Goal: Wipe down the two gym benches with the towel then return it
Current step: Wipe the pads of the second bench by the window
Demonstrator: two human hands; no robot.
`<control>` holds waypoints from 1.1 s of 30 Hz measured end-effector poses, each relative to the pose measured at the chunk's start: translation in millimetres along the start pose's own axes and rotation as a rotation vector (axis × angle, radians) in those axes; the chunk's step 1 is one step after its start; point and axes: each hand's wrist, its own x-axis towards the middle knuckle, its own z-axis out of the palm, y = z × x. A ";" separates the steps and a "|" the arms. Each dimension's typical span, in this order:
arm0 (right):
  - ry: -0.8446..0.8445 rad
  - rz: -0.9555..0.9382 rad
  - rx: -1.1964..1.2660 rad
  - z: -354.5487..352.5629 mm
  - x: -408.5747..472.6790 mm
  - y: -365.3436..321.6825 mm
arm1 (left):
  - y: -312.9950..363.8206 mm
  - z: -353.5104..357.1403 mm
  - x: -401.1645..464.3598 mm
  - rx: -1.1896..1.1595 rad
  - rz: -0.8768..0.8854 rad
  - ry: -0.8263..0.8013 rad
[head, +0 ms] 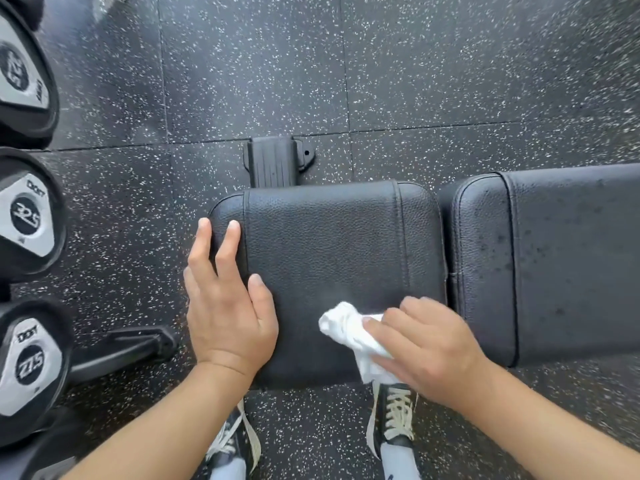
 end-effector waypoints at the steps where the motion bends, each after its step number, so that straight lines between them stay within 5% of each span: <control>1: 0.056 0.027 -0.039 -1.6 12.6 15.3 | -0.5 0.3 0.6 -0.003 0.001 0.006; 4: 0.249 0.312 -0.188 3.8 79.2 53.9 | -1.1 0.3 0.3 -0.005 -0.002 0.010; 8: 0.287 0.570 -0.200 17.7 140.6 54.2 | 1.5 -2.5 -0.2 -0.012 -0.014 -0.005; 13: 0.278 0.480 -0.212 19.0 105.9 17.9 | 2.2 -3.9 0.2 -0.018 -0.020 -0.022; 21: -0.028 0.125 -0.039 27.3 -12.2 -69.0 | 5.7 -9.7 0.0 -0.051 -0.040 -0.057; 27: 0.265 0.637 -0.182 23.5 7.0 -46.8 | -3.7 -20.2 2.5 -0.179 0.019 -0.110; 33: 0.241 0.430 -0.126 94.5 58.7 -158.5 | -63.1 -59.9 21.8 -0.137 0.284 -0.313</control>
